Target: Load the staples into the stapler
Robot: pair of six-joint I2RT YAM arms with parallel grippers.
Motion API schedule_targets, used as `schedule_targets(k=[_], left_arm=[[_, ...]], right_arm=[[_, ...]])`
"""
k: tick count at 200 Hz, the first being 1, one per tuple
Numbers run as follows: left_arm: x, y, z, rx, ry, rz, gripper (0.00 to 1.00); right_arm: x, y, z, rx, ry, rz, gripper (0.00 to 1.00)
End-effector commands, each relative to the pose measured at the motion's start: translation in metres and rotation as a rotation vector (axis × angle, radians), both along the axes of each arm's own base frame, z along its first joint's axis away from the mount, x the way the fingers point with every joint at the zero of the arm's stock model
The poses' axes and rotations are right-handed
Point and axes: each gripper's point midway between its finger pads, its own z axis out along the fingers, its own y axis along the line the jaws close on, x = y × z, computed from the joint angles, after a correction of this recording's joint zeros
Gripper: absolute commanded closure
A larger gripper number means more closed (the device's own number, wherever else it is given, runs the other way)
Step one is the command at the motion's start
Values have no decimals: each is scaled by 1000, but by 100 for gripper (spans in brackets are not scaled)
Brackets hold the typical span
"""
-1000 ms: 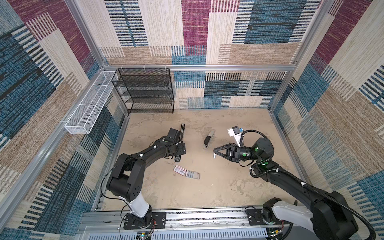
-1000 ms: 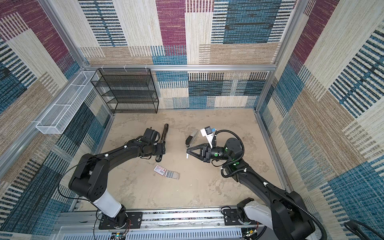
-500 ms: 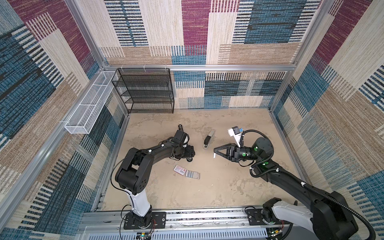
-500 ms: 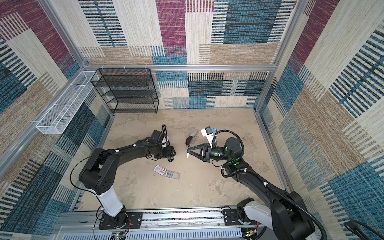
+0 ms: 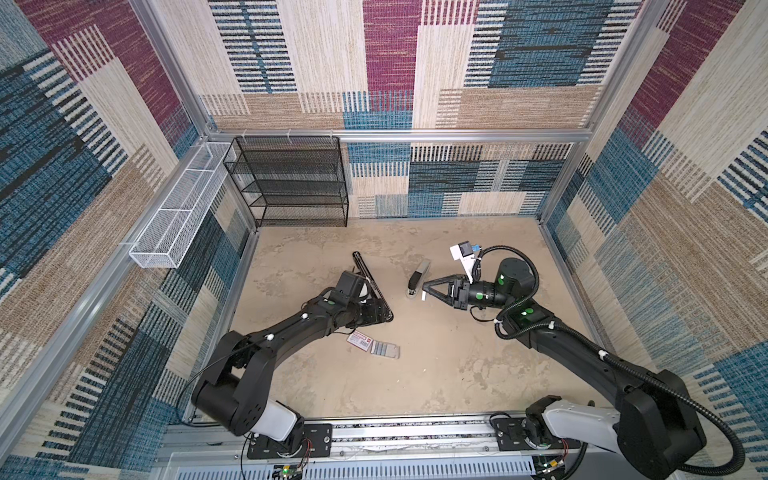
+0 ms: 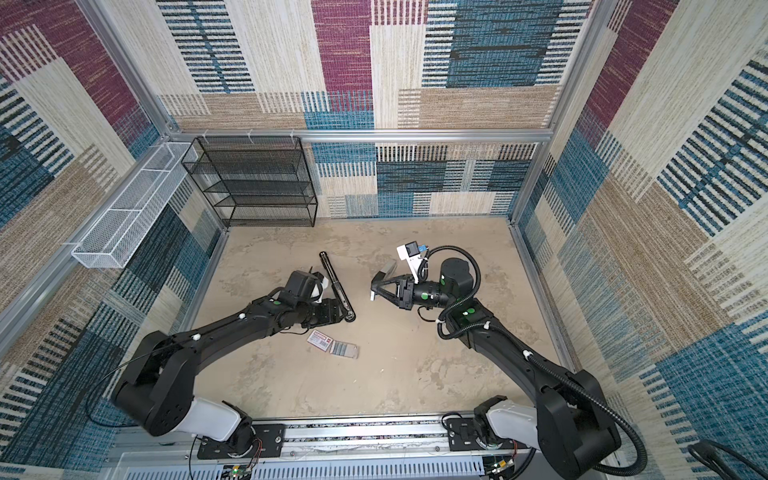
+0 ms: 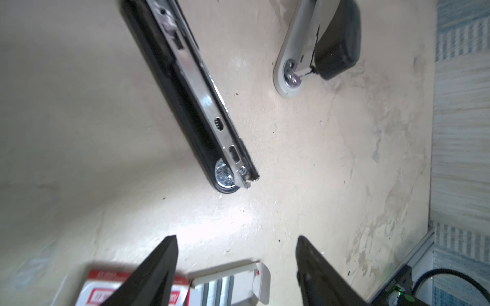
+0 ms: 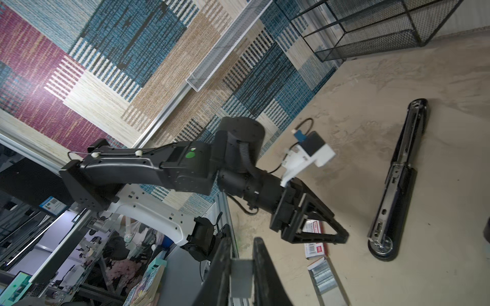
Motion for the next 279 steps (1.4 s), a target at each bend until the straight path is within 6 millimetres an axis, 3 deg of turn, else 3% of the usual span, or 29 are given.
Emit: schedule_targets(k=[1, 54, 93, 142, 189, 203, 279], left_arm=[[-13, 25, 6, 18, -10, 87, 26], [-44, 64, 45, -19, -126, 174, 19], [-58, 71, 53, -63, -116, 185, 19], [-61, 78, 50, -100, -98, 213, 19], [-60, 78, 48, -131, -86, 223, 19], [-60, 75, 49, -145, -86, 215, 19], [-57, 60, 48, -206, -63, 157, 19]], right_arm=[[20, 3, -16, -95, 6, -65, 82], [62, 42, -52, -312, 20, -154, 83], [93, 71, -88, -488, 48, -218, 83], [123, 89, -130, -717, 50, -307, 83], [137, 97, -162, -847, 56, -345, 82], [144, 104, -157, -839, 43, -358, 82], [151, 121, -181, -880, 43, -347, 82]])
